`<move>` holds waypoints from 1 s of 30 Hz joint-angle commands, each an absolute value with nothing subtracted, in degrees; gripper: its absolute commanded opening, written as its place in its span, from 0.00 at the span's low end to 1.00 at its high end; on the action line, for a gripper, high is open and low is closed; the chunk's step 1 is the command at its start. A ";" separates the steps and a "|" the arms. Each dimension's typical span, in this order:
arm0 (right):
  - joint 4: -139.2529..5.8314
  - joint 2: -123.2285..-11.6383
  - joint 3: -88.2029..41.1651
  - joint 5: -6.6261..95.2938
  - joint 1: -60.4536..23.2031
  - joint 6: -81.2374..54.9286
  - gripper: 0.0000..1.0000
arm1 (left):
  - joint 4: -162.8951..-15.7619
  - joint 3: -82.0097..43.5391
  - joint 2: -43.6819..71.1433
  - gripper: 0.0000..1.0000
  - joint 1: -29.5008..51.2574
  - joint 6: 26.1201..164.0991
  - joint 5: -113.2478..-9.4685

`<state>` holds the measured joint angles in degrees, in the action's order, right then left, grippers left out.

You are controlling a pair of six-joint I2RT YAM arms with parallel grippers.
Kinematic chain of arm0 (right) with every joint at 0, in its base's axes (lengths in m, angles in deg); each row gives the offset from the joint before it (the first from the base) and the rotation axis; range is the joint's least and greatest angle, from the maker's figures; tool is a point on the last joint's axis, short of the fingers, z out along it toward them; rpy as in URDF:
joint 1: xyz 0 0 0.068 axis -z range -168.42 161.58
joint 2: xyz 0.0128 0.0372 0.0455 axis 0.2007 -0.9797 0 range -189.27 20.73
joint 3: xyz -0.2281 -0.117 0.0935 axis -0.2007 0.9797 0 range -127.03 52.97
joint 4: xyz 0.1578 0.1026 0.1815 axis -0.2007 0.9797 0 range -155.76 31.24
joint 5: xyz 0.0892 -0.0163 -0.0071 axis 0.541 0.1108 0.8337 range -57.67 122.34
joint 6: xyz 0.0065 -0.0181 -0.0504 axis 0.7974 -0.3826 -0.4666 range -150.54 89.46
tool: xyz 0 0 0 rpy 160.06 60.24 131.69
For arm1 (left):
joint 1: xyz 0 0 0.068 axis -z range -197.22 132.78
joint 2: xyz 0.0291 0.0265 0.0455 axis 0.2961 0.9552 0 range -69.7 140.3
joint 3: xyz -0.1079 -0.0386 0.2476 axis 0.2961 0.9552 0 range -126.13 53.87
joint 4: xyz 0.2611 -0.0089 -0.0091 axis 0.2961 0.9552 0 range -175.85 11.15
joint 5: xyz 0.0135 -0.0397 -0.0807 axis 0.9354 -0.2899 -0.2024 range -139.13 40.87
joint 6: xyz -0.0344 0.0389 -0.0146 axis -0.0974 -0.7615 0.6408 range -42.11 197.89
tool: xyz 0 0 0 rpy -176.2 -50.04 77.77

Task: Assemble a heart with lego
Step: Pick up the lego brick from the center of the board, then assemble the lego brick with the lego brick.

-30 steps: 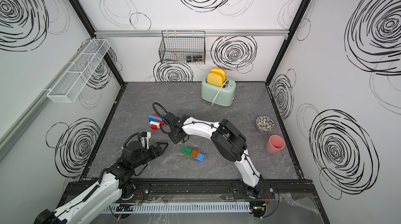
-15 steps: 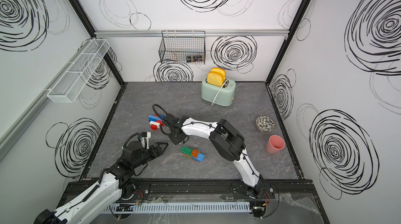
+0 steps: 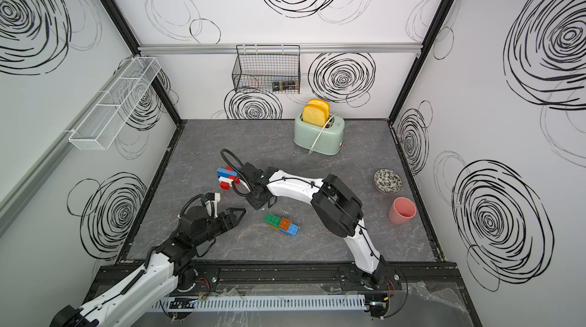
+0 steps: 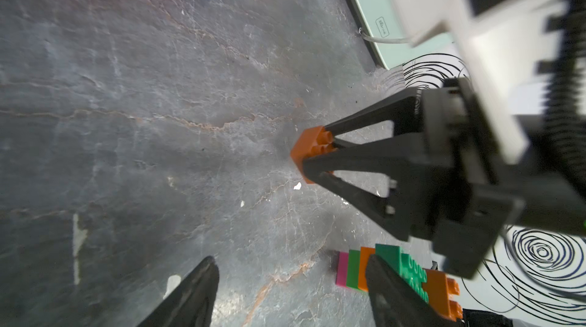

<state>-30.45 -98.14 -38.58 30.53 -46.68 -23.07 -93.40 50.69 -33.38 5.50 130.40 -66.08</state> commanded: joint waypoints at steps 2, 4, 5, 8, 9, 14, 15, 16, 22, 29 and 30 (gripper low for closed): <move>-28.41 -88.57 -38.55 30.14 -46.96 -27.17 0.29 | -97.65 51.22 -32.26 0.78 5.02 130.89 -67.60; -27.44 -85.69 -37.15 30.71 -47.09 -28.81 0.29 | -99.18 51.16 -31.08 0.78 4.98 130.89 -68.88; -27.20 -83.94 -35.78 31.28 -47.22 -29.89 0.28 | -100.36 51.02 -30.33 0.78 5.09 130.87 -69.84; -27.74 -78.42 -30.41 31.83 -48.13 -32.35 0.29 | -103.45 50.16 -27.44 0.78 5.47 130.33 -72.83; -27.86 -76.64 -28.58 31.81 -48.51 -32.89 0.28 | -104.25 49.72 -26.29 0.78 5.78 130.06 -73.52; -30.67 -68.63 -20.51 32.86 -49.59 -32.65 0.29 | -109.86 48.45 -20.91 0.78 8.77 130.01 -75.97; -31.47 -67.36 -19.16 33.55 -49.73 -32.54 0.29 | -110.55 48.06 -19.88 0.78 9.59 129.91 -76.02; -32.40 -65.96 -17.50 34.11 -49.81 -32.42 0.29 | -111.58 47.73 -18.70 0.78 10.49 129.92 -76.11; -34.97 -61.37 -11.30 35.92 -49.95 -33.84 0.29 | -116.10 46.59 -13.58 0.77 14.08 130.97 -75.37; -35.10 -61.65 -8.82 35.95 -49.85 -34.92 0.29 | -117.66 45.68 -10.47 0.77 16.44 130.80 -74.27; -35.17 -61.87 -8.82 35.84 -49.86 -34.99 0.29 | -118.13 45.70 -10.00 0.77 16.60 130.93 -74.31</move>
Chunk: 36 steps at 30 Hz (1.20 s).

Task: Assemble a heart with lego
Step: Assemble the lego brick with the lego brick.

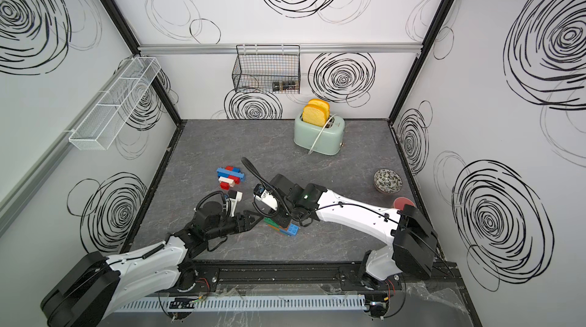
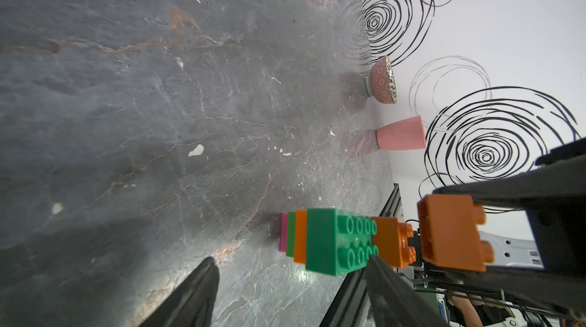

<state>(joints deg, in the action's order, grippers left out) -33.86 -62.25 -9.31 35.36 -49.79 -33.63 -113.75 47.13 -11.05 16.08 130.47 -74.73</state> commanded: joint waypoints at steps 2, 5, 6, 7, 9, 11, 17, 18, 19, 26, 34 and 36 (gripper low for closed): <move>-35.46 -62.47 -8.65 35.57 -49.85 -35.28 0.29 | -119.07 45.62 -9.02 0.77 17.12 131.03 -74.44; -35.34 -63.19 -8.56 35.87 -49.87 -35.81 0.29 | -119.21 45.17 -7.97 0.77 17.75 130.93 -74.18; -35.22 -63.37 -8.48 36.00 -49.95 -36.04 0.29 | -119.18 45.08 -7.75 0.77 17.91 131.02 -74.05; -35.22 -63.38 -8.25 36.19 -49.95 -36.14 0.29 | -119.19 45.08 -7.66 0.77 18.10 131.02 -73.89; -34.80 -63.81 -8.06 36.38 -49.95 -36.48 0.29 | -119.16 44.94 -7.49 0.77 18.29 131.15 -73.74; -34.15 -64.47 -8.06 36.43 -49.95 -36.67 0.29 | -119.22 44.86 -7.32 0.77 18.37 131.07 -73.66; -32.23 -65.73 -8.30 36.44 -49.95 -36.59 0.29 | -119.20 44.05 -5.85 0.77 19.47 130.53 -72.88; -31.90 -65.78 -8.29 36.73 -49.97 -36.60 0.29 | -119.21 43.98 -5.67 0.77 19.60 130.59 -72.65; -31.61 -66.00 -8.43 36.83 -50.00 -36.58 0.29 | -119.17 43.92 -5.58 0.77 19.76 130.52 -72.45; -29.45 -66.82 -8.84 37.74 -50.28 -36.77 0.29 | -118.19 43.08 -4.69 0.76 20.88 129.48 -70.64; -27.77 -67.59 -8.50 36.75 -50.98 -36.87 0.29 | -117.74 42.79 -4.24 0.76 22.59 129.28 -69.01; -27.20 -68.07 -8.73 36.05 -51.31 -36.87 0.29 | -118.15 42.97 -4.14 0.76 22.67 129.36 -68.99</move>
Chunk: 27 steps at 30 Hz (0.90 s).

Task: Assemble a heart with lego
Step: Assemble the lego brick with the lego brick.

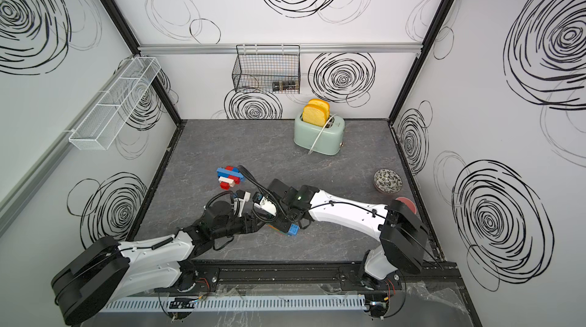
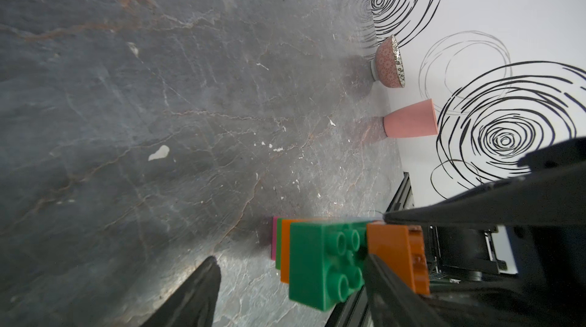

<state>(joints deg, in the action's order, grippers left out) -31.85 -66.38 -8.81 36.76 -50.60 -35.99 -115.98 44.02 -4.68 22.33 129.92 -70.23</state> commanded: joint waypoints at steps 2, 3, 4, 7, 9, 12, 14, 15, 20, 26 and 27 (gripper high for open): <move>-26.40 -68.60 -9.07 34.85 -51.77 -36.95 0.28 | -118.19 43.22 -4.04 0.76 22.77 129.48 -68.82; -26.07 -68.65 -9.14 34.42 -51.94 -36.95 0.28 | -118.27 43.30 -3.95 0.76 22.77 129.48 -68.75; -25.88 -68.78 -9.18 34.07 -52.10 -36.96 0.28 | -118.28 43.32 -3.87 0.76 22.86 129.48 -68.80; -25.42 -69.01 -8.93 33.42 -52.32 -37.31 0.28 | -118.32 43.02 -3.74 0.76 23.20 129.48 -68.89; -25.23 -69.18 -8.73 33.53 -52.32 -37.38 0.28 | -118.23 42.67 -3.55 0.76 23.46 129.39 -68.82; -25.24 -69.27 -8.64 33.76 -52.01 -37.14 0.28 | -119.19 42.44 -2.52 0.76 23.72 129.56 -69.03; -25.33 -69.26 -8.75 34.79 -51.47 -37.04 0.28 | -119.17 42.26 -1.64 0.75 24.07 129.82 -69.17; -25.40 -69.14 -8.65 35.25 -51.20 -36.96 0.28 | -119.19 42.19 -1.42 0.75 24.17 129.83 -69.08; -24.38 -69.27 -8.56 38.35 -49.13 -36.87 0.28 | -118.86 41.67 -1.14 0.71 24.48 129.78 -67.99; -23.31 -70.10 -8.03 39.81 -47.75 -37.26 0.28 | -117.75 41.34 -0.08 0.67 24.85 129.22 -67.67; -23.28 -70.27 -8.06 39.66 -47.83 -37.32 0.28 | -117.71 41.39 0.12 0.67 24.96 129.22 -67.60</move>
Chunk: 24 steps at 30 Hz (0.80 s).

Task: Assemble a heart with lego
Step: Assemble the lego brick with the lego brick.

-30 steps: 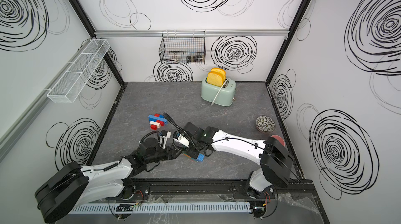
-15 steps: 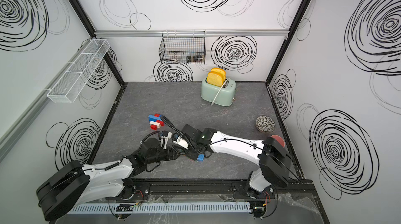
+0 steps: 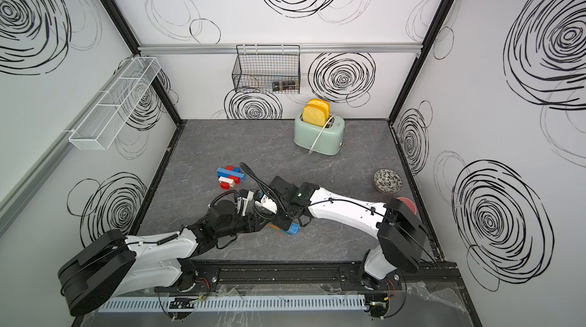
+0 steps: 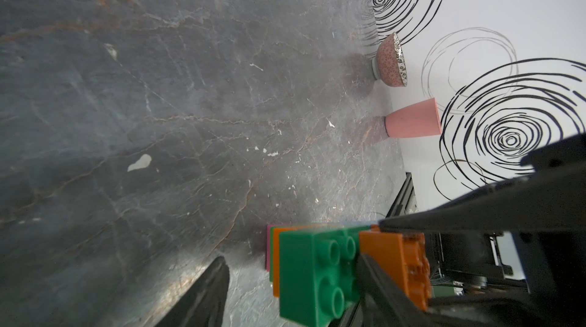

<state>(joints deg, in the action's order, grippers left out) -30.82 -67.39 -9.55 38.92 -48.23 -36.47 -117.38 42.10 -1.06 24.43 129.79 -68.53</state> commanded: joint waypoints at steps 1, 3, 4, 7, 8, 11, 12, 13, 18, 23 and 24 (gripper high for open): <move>-23.21 -70.54 -8.04 39.10 -47.99 -37.31 0.28 | -117.90 41.46 0.17 0.66 25.05 129.28 -67.67; -22.96 -70.85 -8.12 37.76 -48.48 -37.38 0.28 | -117.93 41.47 0.26 0.66 25.23 129.28 -67.76; -23.03 -70.79 -7.97 36.87 -48.90 -37.57 0.28 | -117.86 41.48 0.18 0.66 25.27 129.31 -67.76; -23.03 -70.51 -7.70 34.39 -50.60 -38.01 0.28 | -117.73 41.65 -0.37 0.66 25.40 129.37 -67.76; -22.98 -70.34 -7.76 33.89 -51.18 -38.09 0.28 | -117.76 41.81 -0.63 0.66 25.48 129.47 -67.76; -23.61 -69.22 -7.55 33.76 -51.97 -37.80 0.28 | -117.49 42.07 -1.53 0.67 25.67 129.49 -67.59; -23.94 -68.90 -7.44 34.08 -51.94 -37.54 0.28 | -117.36 42.09 -1.59 0.67 25.74 129.44 -67.51; -24.15 -68.66 -7.39 34.56 -51.67 -37.12 0.28 | -117.31 42.17 -1.67 0.67 25.77 129.42 -67.50; -22.31 -70.04 -7.41 36.31 -50.24 -35.99 0.28 | -118.10 43.03 -1.52 0.67 26.02 129.98 -67.50; -20.97 -71.99 -6.67 32.68 -52.05 -36.05 0.28 | -117.64 43.14 -2.80 0.67 25.81 130.49 -67.41; -21.07 -72.28 -6.66 32.55 -52.59 -36.16 0.28 | -117.29 43.01 -3.31 0.67 25.66 130.45 -67.41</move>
<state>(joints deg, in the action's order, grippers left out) -29.55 -68.11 -9.68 34.40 -51.16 -36.06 -117.00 42.38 -1.91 25.48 129.99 -67.65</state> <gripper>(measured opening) 0.340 0.674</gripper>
